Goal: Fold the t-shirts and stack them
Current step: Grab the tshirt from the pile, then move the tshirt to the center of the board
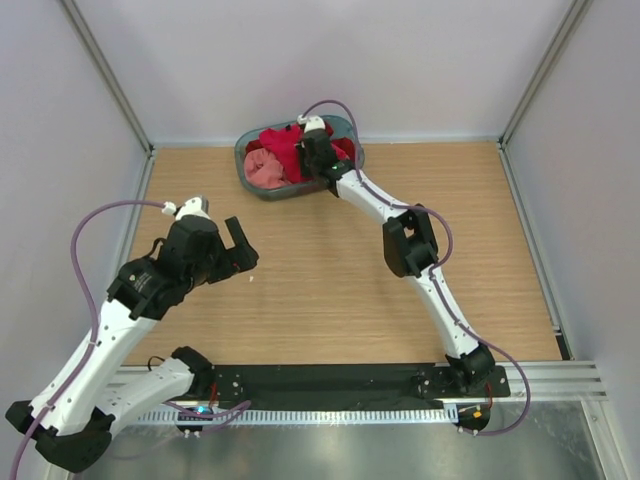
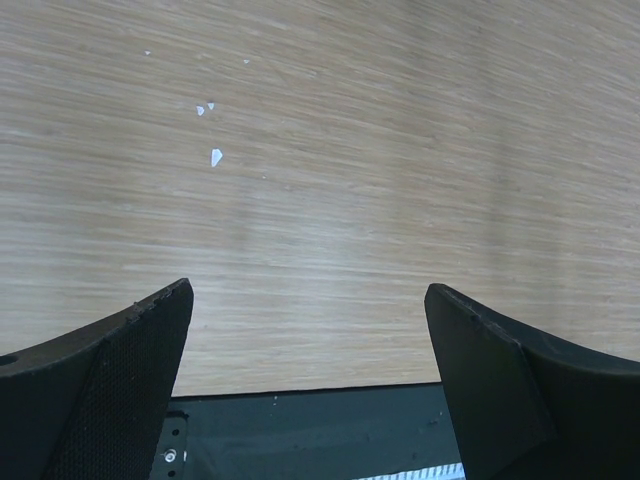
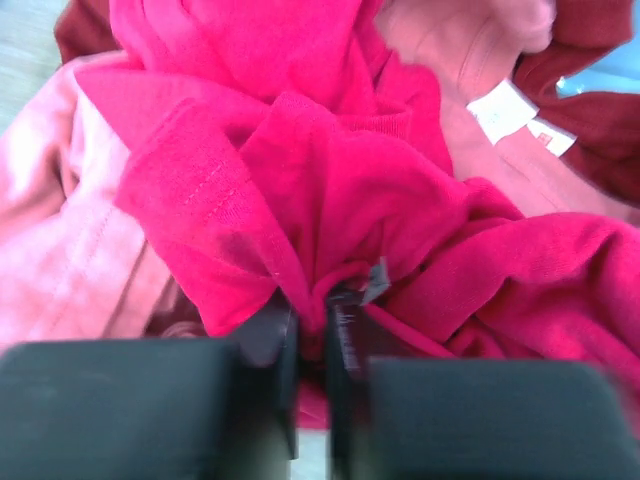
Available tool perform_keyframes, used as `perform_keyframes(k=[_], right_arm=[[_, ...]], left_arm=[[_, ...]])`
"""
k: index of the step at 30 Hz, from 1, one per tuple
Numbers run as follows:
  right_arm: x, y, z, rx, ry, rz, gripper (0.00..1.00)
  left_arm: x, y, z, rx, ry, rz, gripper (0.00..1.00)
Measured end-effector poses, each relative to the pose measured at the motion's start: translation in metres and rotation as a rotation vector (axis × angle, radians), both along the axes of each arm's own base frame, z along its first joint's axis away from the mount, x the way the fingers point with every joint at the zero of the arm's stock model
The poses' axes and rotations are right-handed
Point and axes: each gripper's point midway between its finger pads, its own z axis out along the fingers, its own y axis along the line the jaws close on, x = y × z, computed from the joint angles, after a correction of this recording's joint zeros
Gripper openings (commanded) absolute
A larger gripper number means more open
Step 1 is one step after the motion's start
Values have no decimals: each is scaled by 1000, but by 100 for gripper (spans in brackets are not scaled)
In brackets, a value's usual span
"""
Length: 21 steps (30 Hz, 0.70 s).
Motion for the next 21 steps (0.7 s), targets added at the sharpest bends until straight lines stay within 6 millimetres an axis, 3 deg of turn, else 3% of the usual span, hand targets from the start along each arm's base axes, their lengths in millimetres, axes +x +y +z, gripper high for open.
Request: perform_keyframes(k=[1, 4, 8, 11, 16, 19, 21], right_arm=[[3, 0, 2, 4, -9, -10, 1], [9, -1, 16, 14, -42, -29, 1], [16, 4, 55, 60, -112, -27, 1], [13, 2, 95, 95, -161, -25, 1], [-12, -14, 202, 161, -270, -21, 1], [-52, -36, 295, 225, -361, -14, 1], [-86, -55, 344, 259, -406, -7, 1]], left_arm=[[1, 0, 0, 3, 1, -2, 99], [1, 0, 0, 10, 3, -5, 99], [3, -1, 3, 9, -3, -6, 99], [3, -1, 3, 9, -5, -6, 99], [9, -4, 2, 17, -6, -7, 99], [15, -4, 3, 36, -15, -9, 99], [18, -5, 8, 39, -34, -8, 99]])
